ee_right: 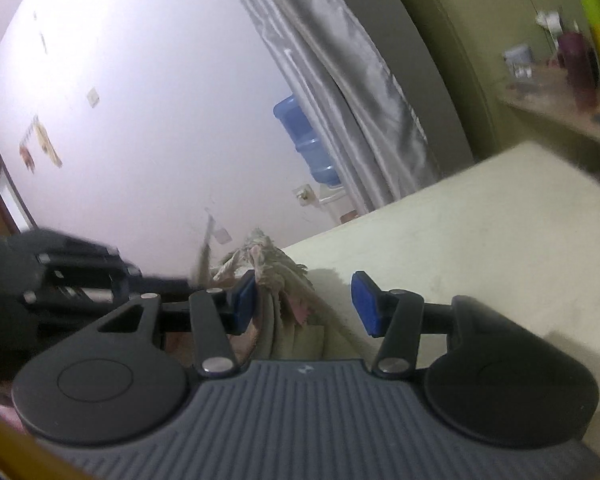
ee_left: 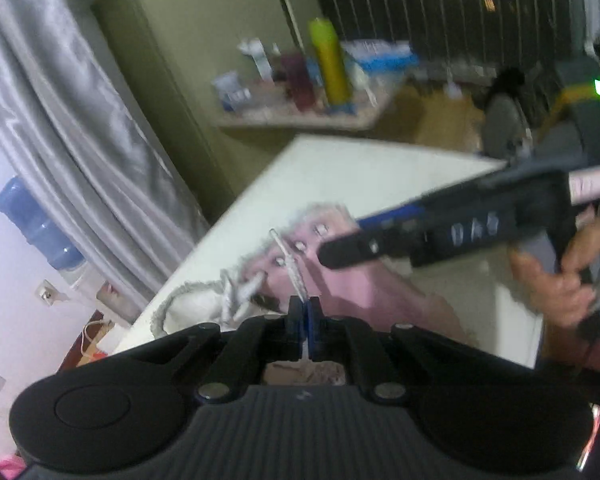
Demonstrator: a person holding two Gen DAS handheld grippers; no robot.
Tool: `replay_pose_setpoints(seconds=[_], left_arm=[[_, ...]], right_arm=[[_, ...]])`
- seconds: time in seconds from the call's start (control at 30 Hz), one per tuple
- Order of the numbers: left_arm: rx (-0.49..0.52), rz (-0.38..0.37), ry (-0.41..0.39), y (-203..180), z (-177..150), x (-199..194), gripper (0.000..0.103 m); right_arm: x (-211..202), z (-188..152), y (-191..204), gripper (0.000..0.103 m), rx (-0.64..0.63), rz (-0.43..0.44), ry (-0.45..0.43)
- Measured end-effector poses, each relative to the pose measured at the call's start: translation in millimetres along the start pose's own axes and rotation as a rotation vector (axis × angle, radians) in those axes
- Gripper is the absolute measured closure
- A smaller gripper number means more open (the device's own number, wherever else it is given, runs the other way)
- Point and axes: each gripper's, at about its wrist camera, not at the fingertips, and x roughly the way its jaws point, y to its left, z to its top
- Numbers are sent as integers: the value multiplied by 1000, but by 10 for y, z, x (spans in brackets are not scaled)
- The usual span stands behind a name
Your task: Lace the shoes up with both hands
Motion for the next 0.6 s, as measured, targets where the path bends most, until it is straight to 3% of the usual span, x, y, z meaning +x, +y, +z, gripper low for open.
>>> replay_pose_setpoints(seconds=[0.17, 0.6], left_arm=[[0, -4, 133, 115, -30, 115, 100], [26, -18, 128, 116, 98, 272, 99]], right_arm=[[46, -19, -32, 54, 39, 44, 12], [-27, -28, -72, 53, 16, 58, 6]])
